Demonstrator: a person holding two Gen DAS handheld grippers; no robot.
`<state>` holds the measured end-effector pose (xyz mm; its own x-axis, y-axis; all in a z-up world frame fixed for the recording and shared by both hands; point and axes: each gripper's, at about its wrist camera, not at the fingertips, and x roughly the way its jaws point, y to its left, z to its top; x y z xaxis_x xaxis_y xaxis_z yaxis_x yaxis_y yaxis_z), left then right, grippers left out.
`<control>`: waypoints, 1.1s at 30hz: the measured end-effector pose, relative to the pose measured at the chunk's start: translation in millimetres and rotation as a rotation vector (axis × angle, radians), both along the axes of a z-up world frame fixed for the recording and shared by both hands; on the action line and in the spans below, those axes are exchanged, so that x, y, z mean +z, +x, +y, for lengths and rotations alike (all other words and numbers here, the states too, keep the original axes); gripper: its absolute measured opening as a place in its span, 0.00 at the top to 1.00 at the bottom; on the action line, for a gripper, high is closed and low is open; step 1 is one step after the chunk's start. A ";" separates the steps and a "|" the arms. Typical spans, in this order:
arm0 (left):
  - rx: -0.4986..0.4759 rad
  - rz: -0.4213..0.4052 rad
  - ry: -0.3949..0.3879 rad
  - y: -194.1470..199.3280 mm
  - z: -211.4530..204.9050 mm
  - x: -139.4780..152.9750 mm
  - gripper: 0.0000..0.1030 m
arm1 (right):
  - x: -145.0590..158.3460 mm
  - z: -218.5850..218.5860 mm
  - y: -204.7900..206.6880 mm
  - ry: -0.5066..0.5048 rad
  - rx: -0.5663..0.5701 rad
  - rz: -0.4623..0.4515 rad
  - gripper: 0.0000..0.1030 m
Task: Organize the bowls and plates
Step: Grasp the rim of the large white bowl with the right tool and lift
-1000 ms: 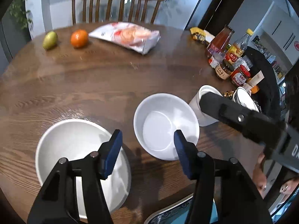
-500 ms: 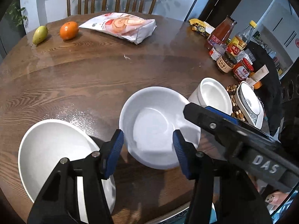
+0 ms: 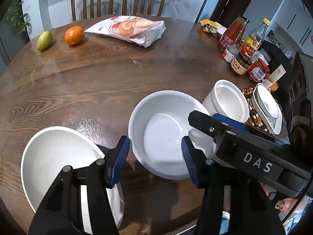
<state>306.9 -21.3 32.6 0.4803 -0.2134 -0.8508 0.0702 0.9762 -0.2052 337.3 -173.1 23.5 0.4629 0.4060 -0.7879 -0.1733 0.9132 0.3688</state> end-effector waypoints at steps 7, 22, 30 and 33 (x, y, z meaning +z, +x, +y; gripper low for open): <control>-0.012 0.026 -0.004 2.5 -3.9 -11.7 0.48 | -5.5 2.3 3.3 -0.011 0.001 0.007 0.48; -0.022 0.018 -0.030 4.2 -5.0 -14.3 0.49 | -17.9 10.9 7.1 -0.028 0.017 0.025 0.54; -0.015 -0.023 -0.016 -2.6 -5.3 -4.8 0.49 | -4.6 10.3 -1.3 -0.027 0.014 -0.032 0.55; -0.022 -0.041 -0.007 -9.1 -6.4 3.9 0.49 | 3.1 13.6 -7.6 -0.039 0.018 -0.062 0.55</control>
